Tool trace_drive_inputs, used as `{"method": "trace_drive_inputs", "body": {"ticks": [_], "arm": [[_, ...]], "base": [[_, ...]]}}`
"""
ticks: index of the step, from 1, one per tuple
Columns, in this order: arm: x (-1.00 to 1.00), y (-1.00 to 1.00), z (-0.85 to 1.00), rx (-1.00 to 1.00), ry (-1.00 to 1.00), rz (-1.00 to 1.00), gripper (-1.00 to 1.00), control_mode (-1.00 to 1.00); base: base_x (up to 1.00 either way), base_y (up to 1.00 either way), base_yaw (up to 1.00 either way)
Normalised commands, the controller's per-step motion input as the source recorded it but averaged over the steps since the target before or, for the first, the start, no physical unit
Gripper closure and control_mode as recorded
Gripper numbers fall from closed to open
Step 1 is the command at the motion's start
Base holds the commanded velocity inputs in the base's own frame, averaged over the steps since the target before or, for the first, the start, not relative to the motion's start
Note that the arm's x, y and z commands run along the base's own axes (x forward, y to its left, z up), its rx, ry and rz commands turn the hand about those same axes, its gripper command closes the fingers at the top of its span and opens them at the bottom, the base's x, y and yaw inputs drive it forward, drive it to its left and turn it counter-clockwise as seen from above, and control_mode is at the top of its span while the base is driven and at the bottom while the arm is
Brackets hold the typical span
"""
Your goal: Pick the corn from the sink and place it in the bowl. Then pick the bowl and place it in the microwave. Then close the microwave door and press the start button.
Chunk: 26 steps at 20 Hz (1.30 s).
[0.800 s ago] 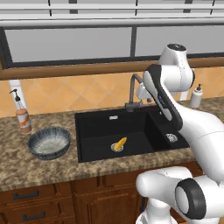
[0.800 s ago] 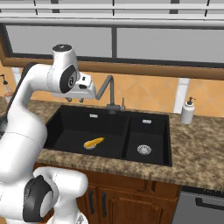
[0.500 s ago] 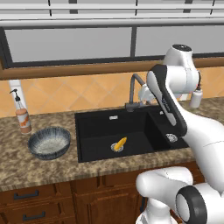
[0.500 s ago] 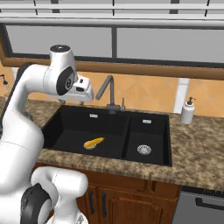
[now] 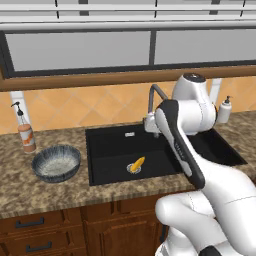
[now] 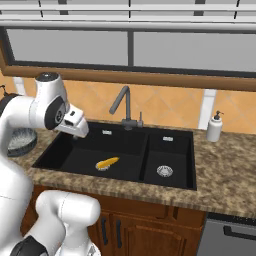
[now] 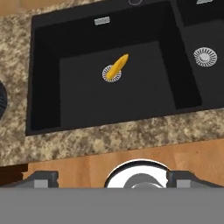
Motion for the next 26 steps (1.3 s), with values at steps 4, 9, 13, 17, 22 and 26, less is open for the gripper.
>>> {"method": "trace_drive_inputs", "body": {"ticks": [4, 9, 13, 17, 22, 26], "arm": [[0.28, 0.43, -0.42, -0.02, 0.16, -0.22, -1.0, -1.0], [0.57, 0.0, -0.51, 0.0, 0.17, -0.05, -1.0, -1.0], [0.65, 0.0, -0.6, 0.0, 0.14, -0.02, -1.0, -1.0], [0.53, 0.0, -0.55, -0.05, 0.05, -0.01, -1.0, -1.0], [0.48, -0.12, -0.58, 0.0, 0.09, 0.0, -1.0, -1.0], [0.46, -0.28, -0.47, 0.0, 0.09, 0.0, -1.0, -1.0]], "base": [[0.0, 0.0, 0.0], [0.0, 0.0, 0.0], [0.0, 0.0, 0.0], [0.0, 0.0, 0.0], [0.0, 0.0, 0.0], [0.0, 0.0, 0.0]]}}
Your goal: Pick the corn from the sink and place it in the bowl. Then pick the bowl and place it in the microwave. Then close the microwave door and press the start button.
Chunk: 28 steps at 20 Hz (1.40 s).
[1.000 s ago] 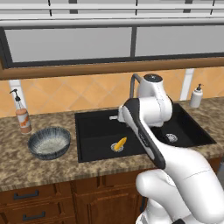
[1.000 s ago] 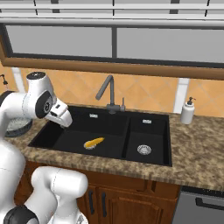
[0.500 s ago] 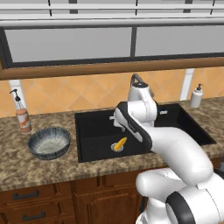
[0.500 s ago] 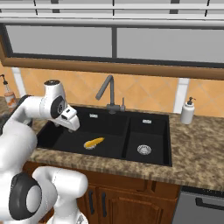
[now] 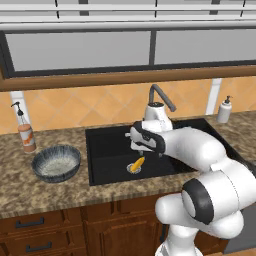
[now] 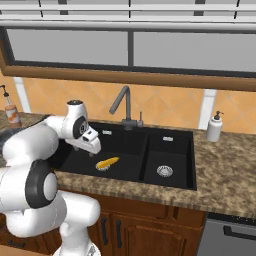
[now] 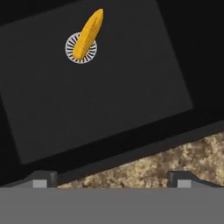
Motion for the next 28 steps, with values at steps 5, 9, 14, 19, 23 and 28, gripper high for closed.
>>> {"method": "trace_drive_inputs", "body": {"ticks": [5, 9, 14, 19, 23, 28], "arm": [[0.58, -0.05, -0.39, 0.0, 0.05, 0.0, -1.0, -1.0], [0.55, 0.0, -0.45, 0.0, 0.07, 0.0, -1.0, -1.0], [0.46, -0.13, -0.32, 0.0, 0.0, 0.0, -1.0, -1.0], [0.52, -0.01, -0.31, 0.0, 0.0, 0.0, -1.0, -1.0], [0.55, 0.0, -0.35, 0.0, 0.0, 0.0, -1.0, -1.0], [0.53, 0.0, -0.41, 0.0, 0.0, 0.0, -1.0, -1.0]], "base": [[0.0, 0.0, 0.0], [0.0, 0.0, 0.0], [0.0, 0.0, 0.0], [0.0, 0.0, 0.0], [0.0, 0.0, 0.0], [0.0, 0.0, 0.0]]}}
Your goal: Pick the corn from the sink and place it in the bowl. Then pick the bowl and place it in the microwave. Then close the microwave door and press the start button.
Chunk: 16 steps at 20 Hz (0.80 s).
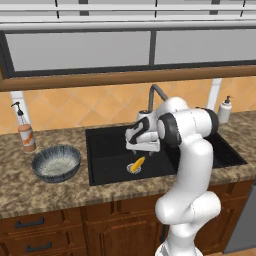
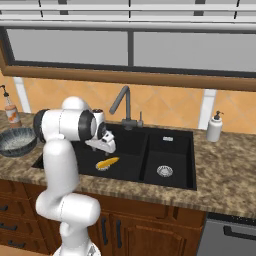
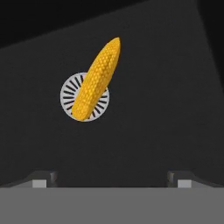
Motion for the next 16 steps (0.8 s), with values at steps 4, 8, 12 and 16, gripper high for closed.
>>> {"method": "trace_drive_inputs", "body": {"ticks": [4, 8, 12, 16], "arm": [[0.52, 0.0, -0.39, 0.0, 0.01, 0.0, -1.0, -1.0], [0.31, 0.0, -0.38, 0.0, 0.0, 0.0, -1.0, -1.0], [0.35, 0.0, -0.54, 0.0, 0.0, 0.0, -1.0, -1.0], [0.05, 0.0, -0.57, 0.0, 0.01, 0.0, -1.0, -1.0]], "base": [[0.0, 0.0, 0.0], [0.0, 0.0, 0.0], [0.0, 0.0, 0.0], [0.0, 0.0, 0.0]]}}
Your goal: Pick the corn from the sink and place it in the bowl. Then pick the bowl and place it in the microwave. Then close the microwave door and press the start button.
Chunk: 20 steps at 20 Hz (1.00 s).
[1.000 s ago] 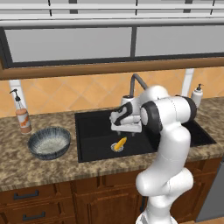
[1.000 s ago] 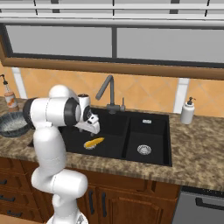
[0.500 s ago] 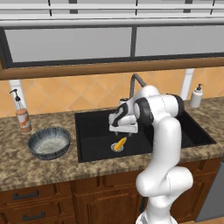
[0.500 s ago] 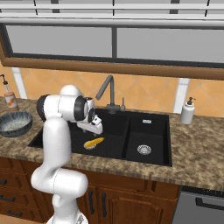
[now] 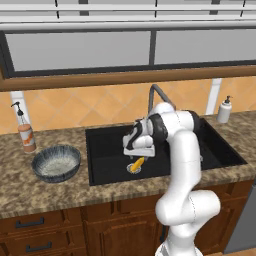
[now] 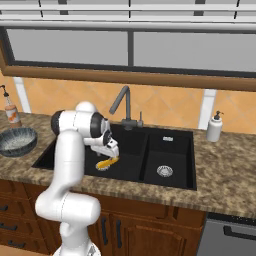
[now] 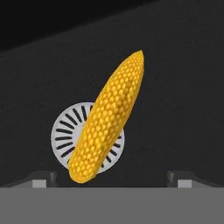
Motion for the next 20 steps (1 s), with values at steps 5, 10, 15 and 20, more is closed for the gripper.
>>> {"method": "trace_drive_inputs", "body": {"ticks": [5, 10, 15, 20], "arm": [[0.21, 0.0, -0.48, 0.0, 0.01, 0.0, -1.0, -1.0], [0.38, 0.02, -0.36, 0.0, 0.05, -0.02, -1.0, -1.0], [0.34, 0.07, -0.41, 0.0, 0.06, -0.05, -1.0, -1.0], [0.05, 0.06, -0.35, 0.0, 0.02, -0.04, 1.0, -1.0]], "base": [[0.0, 0.0, 0.0], [0.0, 0.0, 0.0], [0.0, 0.0, 0.0], [0.0, 0.0, 0.0]]}}
